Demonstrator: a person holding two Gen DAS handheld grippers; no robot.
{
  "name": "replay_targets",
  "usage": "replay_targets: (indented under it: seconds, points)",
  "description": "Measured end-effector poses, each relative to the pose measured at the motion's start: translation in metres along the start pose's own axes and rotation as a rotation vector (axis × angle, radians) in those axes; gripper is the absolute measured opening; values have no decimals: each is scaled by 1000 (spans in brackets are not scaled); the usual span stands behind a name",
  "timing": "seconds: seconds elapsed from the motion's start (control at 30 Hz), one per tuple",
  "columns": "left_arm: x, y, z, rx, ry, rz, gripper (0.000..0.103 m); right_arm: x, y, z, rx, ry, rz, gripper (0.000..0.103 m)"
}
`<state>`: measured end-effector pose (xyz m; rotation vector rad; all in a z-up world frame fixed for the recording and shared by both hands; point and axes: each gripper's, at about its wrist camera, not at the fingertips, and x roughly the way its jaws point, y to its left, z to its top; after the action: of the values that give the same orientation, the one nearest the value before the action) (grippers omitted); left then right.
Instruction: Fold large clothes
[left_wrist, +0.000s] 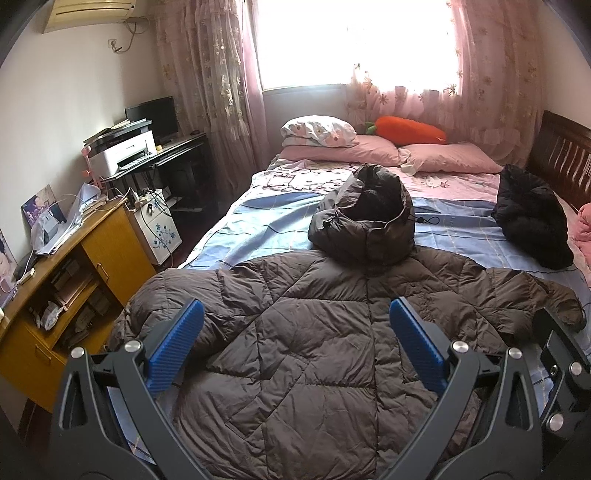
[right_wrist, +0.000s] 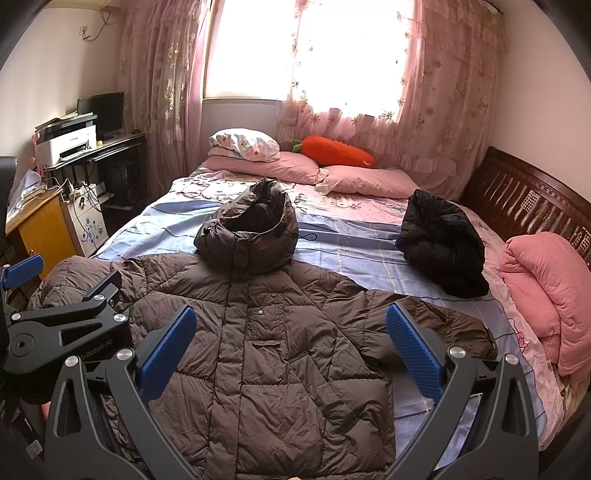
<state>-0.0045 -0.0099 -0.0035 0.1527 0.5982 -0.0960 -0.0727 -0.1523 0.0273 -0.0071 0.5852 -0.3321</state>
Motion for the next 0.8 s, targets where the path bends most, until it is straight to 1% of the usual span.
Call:
replay_targets:
  seconds: [0.8]
  points:
    - [0,2,1,1,1,-1,101,0,3,-1,-4,4,2,102]
